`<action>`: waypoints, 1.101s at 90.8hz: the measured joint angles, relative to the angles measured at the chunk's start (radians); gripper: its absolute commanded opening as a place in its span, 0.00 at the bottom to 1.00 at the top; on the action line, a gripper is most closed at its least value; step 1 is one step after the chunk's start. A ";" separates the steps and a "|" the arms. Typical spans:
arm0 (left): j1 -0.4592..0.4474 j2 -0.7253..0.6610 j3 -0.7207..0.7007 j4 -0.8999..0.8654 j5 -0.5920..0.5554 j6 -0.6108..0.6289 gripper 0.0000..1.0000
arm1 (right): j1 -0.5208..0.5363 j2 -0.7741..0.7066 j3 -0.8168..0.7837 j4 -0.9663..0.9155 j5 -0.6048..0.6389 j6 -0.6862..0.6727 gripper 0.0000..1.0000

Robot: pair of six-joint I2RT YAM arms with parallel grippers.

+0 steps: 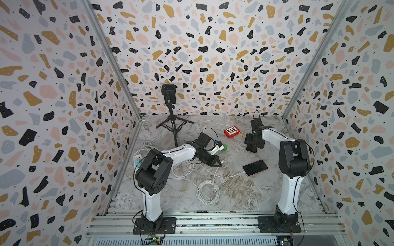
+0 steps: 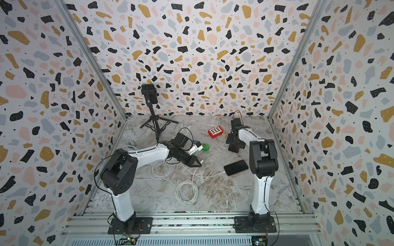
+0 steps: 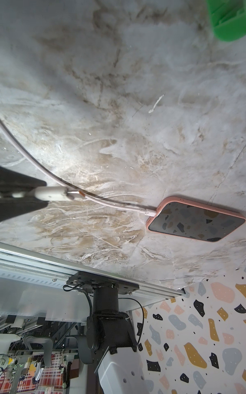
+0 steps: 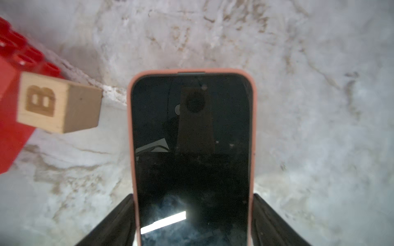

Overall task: Plug the charging cable into the phone
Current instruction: Pick up the phone at the center of the board, then insert the charging cable into the phone.

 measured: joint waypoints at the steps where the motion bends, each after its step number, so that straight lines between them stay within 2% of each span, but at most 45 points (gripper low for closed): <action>1: 0.000 0.000 0.000 0.000 0.001 0.000 0.00 | 0.001 -0.010 -0.005 0.000 -0.001 0.008 0.80; 18: 0.000 0.000 0.000 0.000 0.006 -0.013 0.00 | 0.055 -0.213 -0.133 0.043 -0.028 0.177 0.78; 41: 0.000 0.000 0.000 0.000 -0.011 -0.023 0.00 | 0.243 -0.365 -0.271 0.127 -0.082 0.376 0.79; 63: -0.001 -0.003 0.000 0.005 -0.026 -0.027 0.00 | 0.359 -0.413 -0.389 0.183 -0.080 0.541 0.81; 100: -0.001 -0.006 0.000 0.011 -0.018 -0.027 0.00 | 0.369 -0.412 -0.404 0.263 -0.058 0.644 0.80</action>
